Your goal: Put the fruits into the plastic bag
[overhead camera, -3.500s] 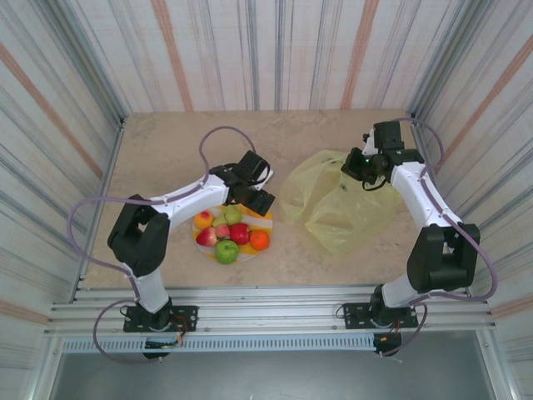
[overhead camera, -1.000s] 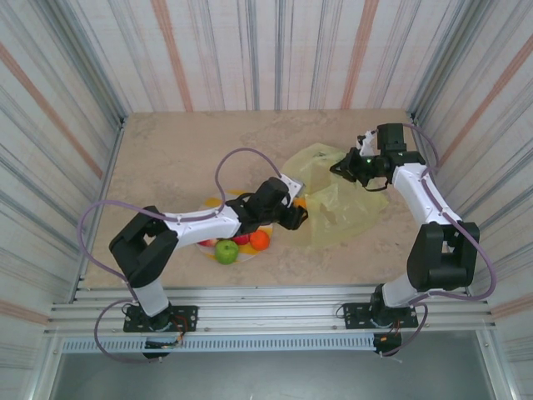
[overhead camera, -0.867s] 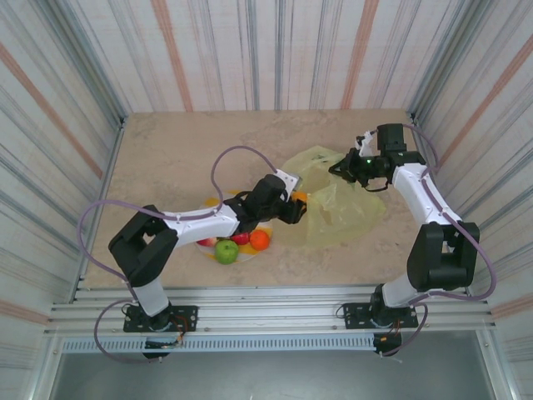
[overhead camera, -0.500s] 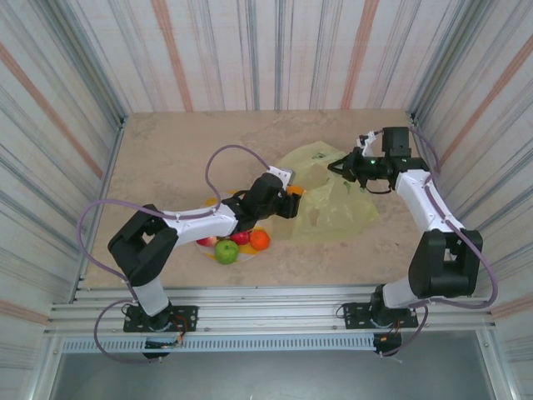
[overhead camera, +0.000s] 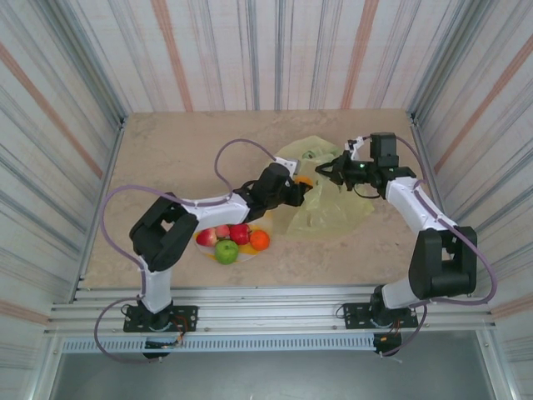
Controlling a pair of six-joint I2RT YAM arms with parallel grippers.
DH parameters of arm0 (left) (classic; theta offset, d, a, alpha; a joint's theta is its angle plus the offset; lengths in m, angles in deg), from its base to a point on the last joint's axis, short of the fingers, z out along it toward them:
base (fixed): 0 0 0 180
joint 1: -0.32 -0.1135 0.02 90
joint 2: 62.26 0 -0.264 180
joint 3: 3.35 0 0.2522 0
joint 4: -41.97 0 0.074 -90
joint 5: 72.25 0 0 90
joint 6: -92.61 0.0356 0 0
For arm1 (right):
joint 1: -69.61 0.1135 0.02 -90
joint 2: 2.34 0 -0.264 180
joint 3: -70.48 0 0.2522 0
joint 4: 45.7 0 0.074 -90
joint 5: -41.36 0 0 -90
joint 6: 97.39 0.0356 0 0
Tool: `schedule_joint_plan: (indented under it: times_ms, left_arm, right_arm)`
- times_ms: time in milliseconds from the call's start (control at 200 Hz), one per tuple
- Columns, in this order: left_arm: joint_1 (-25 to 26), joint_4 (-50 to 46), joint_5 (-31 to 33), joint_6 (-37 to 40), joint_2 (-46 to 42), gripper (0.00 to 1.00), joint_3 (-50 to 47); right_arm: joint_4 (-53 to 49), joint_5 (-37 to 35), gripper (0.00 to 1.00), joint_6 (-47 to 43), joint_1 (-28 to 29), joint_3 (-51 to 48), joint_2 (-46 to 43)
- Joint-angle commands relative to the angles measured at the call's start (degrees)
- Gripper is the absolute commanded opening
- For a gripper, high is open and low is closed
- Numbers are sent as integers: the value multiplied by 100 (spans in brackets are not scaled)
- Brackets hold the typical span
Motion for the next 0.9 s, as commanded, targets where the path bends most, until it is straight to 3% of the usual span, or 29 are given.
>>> schedule_joint_plan:
  times_ms: [0,361,676,892]
  left_arm:
    - [94,357,-69,-296,274,63,292]
    - [244,488,58,-594,932,75,776]
    - [155,289,-337,-146,537,91,534]
    - [29,33,-717,55,-148,89,99]
  right_arm:
    - [636,151,0,557,53,-182,106]
    - [1032,43,0,845,-81,-456,247]
    - [-176,-59,0,-302,-364,-32,370]
    - [-779,-158,0,-954,-682,176,449]
